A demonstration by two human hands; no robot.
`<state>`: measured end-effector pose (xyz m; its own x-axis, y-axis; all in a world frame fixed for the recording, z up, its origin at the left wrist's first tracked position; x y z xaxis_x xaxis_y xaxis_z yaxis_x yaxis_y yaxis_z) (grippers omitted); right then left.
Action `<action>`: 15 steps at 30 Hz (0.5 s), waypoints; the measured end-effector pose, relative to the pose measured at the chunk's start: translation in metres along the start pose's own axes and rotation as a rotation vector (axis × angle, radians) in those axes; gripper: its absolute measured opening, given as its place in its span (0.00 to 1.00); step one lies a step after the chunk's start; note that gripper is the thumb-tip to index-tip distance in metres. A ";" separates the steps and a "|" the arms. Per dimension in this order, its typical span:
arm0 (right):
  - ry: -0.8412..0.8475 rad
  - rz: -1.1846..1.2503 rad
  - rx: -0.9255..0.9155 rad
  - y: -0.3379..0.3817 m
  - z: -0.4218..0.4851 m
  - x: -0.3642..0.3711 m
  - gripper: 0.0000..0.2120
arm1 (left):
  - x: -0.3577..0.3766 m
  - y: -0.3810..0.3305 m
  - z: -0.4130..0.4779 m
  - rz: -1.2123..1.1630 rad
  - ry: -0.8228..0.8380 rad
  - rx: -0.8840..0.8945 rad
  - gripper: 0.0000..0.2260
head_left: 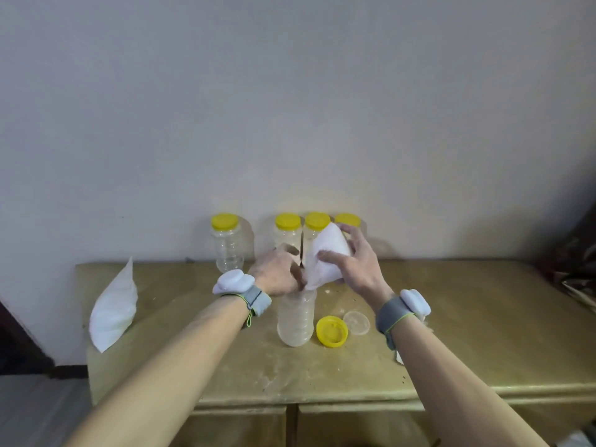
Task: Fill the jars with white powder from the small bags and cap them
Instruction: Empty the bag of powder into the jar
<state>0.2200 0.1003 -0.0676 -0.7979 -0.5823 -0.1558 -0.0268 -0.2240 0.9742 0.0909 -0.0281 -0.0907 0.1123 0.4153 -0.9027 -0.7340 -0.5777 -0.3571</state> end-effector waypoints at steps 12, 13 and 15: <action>0.052 -0.114 0.054 -0.003 0.003 0.011 0.28 | 0.016 0.003 0.001 -0.048 0.022 -0.182 0.02; 0.052 -0.113 0.053 -0.002 0.003 0.011 0.28 | 0.014 0.002 -0.001 -0.067 0.000 -0.178 0.03; 0.050 -0.114 0.056 -0.003 0.004 0.011 0.28 | 0.015 0.003 -0.004 -0.148 0.018 -0.161 0.04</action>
<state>0.2088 0.0971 -0.0717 -0.7565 -0.5944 -0.2728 -0.1504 -0.2478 0.9571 0.0928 -0.0261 -0.1067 0.2239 0.4922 -0.8412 -0.5922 -0.6168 -0.5185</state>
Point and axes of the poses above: each hand's wrist, its own z-axis towards the middle knuckle, its own x-axis out of the palm, y = z × x, the point moved 3 cm from there along z, towards the middle knuckle, and after that the axes turned 14 degrees about -y, right-handed, at the moved point
